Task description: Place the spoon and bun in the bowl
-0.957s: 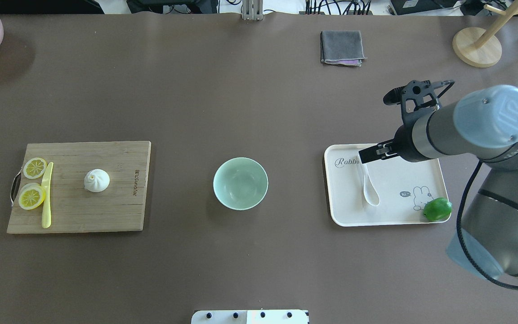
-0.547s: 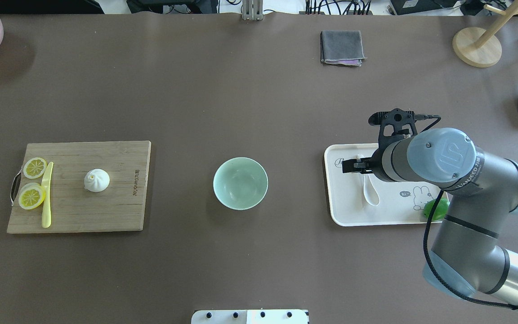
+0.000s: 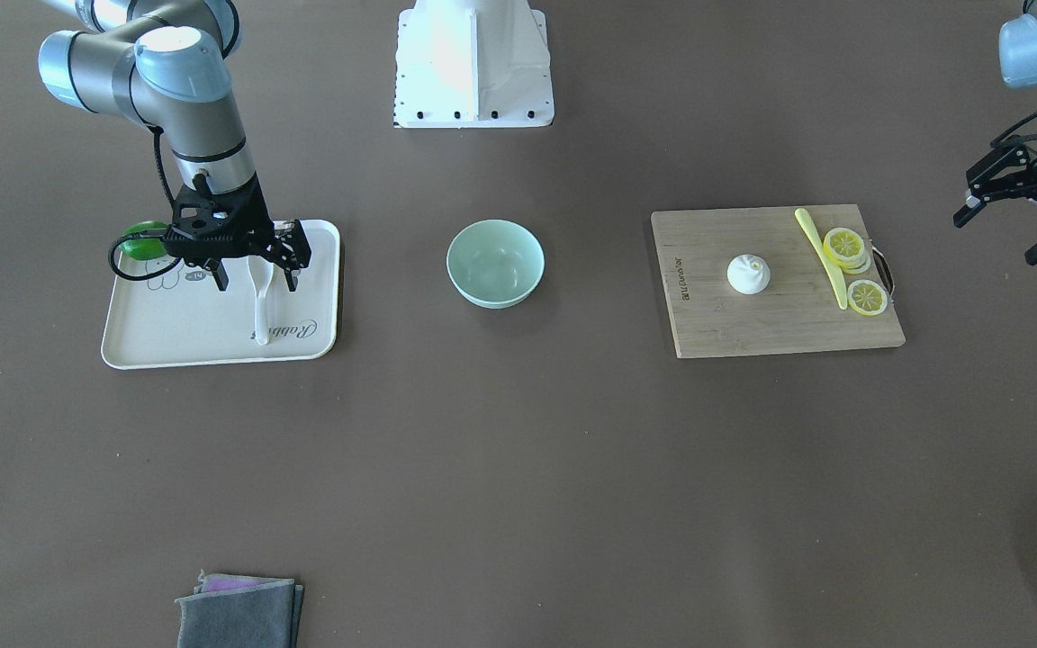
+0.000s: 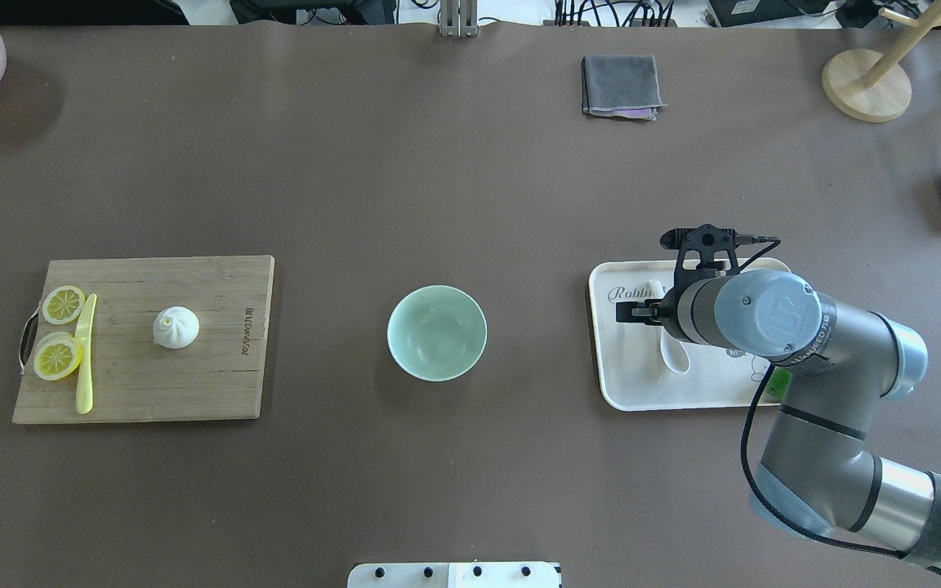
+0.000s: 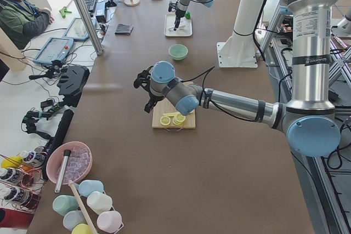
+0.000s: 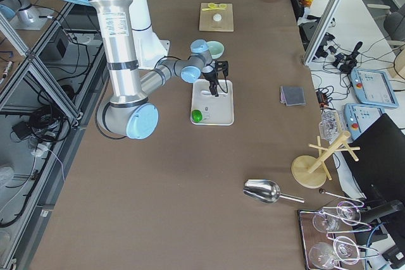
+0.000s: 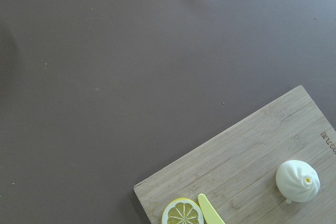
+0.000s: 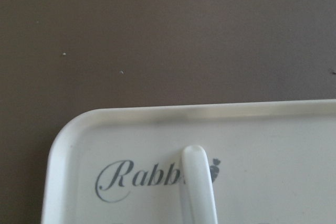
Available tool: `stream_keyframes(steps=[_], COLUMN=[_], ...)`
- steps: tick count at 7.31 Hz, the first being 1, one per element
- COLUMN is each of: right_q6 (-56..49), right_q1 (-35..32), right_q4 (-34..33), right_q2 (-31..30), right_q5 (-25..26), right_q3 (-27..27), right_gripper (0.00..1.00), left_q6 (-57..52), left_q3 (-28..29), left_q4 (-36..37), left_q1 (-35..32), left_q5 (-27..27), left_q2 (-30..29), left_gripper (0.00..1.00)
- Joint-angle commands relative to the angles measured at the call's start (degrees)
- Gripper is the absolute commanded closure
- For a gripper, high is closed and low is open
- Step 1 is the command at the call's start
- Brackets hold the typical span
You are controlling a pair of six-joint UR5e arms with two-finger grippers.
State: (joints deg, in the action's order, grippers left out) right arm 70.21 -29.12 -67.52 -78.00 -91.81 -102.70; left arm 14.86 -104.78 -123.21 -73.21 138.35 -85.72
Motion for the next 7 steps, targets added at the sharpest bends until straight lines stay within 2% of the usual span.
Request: stream_keyframes(steps=[1,2,3,5,6,7], right_q6=[-0.9,-1.0,-1.0,-0.1,1.7,9.1], right_q1=[0.0,0.0,-0.1,-0.3,-0.2,0.0], right_q4=[1.1,1.0,0.7,0.3,-3.3,-8.8], right_q2=[-0.1,-0.1,0.0,1.3,4.6,9.7], right_q5=[0.2,0.0,0.0,0.1,0.1,0.2], right_q3=[1.0,0.5,0.2,-0.2,-0.8,-0.9], right_gripper=[0.63,0.84,1.0,1.0,1.0,1.0], left_q6=[0.0,0.1,0.1,0.2,0.2,0.3], left_q3=[0.1,0.1,0.0,0.0,0.0,0.0], left_q4=[0.0,0.0,0.0,0.0,0.0,0.0], left_q1=[0.3,0.5,0.7,0.8,0.9,1.3], left_q5=[0.0,0.0,0.0,0.0,0.0,0.1], left_q2=[0.1,0.1,0.1,0.0,0.0,-0.1], left_gripper=[0.02,0.02,0.02,0.02,0.02,0.02])
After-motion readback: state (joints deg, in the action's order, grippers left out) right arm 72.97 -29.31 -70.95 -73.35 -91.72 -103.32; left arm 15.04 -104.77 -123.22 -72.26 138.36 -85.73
